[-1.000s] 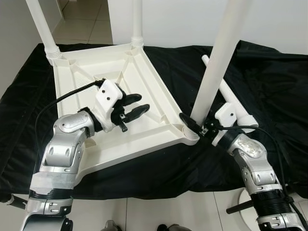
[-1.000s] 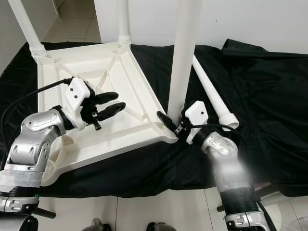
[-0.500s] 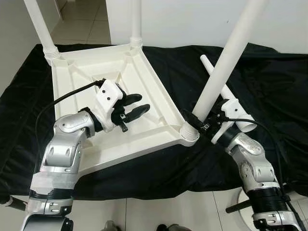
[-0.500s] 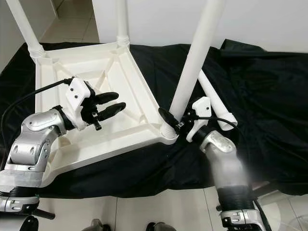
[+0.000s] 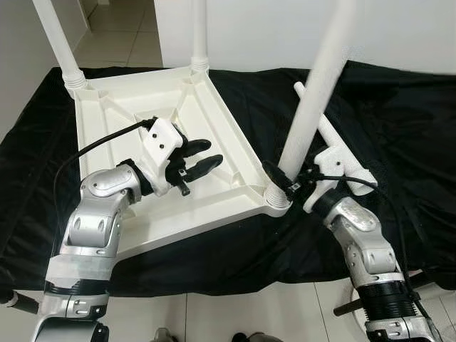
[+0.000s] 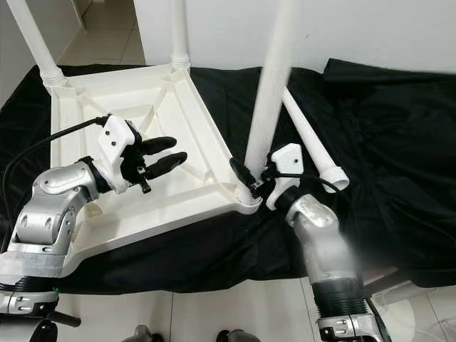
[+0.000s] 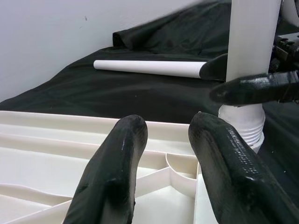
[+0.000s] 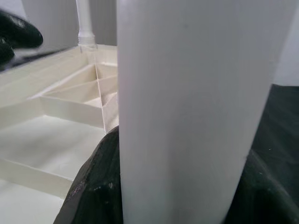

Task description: Building children table

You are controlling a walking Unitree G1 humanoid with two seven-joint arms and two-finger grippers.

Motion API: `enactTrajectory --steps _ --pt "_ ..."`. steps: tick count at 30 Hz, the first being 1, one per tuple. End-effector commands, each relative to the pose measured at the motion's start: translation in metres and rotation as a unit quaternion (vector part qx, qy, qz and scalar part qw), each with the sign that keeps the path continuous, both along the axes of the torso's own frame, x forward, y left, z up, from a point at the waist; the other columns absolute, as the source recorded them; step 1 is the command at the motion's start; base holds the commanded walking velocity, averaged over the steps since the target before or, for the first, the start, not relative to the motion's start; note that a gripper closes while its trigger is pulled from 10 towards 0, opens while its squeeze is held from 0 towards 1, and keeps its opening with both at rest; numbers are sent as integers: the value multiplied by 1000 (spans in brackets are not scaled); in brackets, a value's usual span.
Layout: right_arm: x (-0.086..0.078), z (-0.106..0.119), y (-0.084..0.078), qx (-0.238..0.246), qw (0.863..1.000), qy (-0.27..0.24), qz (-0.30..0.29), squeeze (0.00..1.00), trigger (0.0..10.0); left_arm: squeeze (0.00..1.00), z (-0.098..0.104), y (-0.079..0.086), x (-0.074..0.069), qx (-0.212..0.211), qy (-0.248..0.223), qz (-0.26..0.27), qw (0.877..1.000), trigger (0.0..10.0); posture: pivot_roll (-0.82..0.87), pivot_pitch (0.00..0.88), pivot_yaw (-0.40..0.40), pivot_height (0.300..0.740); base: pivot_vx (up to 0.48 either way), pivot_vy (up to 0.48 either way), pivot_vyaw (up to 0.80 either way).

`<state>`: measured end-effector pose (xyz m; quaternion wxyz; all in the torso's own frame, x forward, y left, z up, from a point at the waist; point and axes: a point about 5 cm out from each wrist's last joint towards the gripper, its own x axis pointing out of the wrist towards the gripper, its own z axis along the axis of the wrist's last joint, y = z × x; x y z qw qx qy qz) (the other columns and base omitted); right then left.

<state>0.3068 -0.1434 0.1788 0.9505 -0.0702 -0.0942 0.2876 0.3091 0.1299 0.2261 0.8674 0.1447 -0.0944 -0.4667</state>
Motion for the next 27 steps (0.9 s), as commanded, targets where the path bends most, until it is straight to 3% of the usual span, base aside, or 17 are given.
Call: enactTrajectory --steps 1,7,13,17,21,27 --pt "-2 -27 1 -29 998 52 -23 0 10000 0 -1 4 4 -14 -4 59 998 10000 -39 116 -34 740 0 0 0" --pt "-8 -25 9 -6 997 40 -68 0 10000 0 -1 5 4 -13 -5 61 998 10000 -39 114 -37 740 0 0 0" --pt "-13 -36 13 61 984 72 -150 0 10000 0 -1 5 4 -13 -8 60 998 10000 -37 108 -37 740 0 0 0" --pt "-17 -38 17 40 988 55 -135 0 10000 0 -1 5 4 -13 -8 60 998 10000 -39 108 -34 740 0 0 0" --pt "-32 -41 23 14 996 -3 -87 0 10000 0 0 4 5 -12 -9 56 998 10000 -44 103 -28 740 0 0 0" --pt "-36 -48 21 21 996 7 -84 0 10000 0 0 4 5 -11 -9 55 998 10000 -40 100 -31 740 0 0 0"
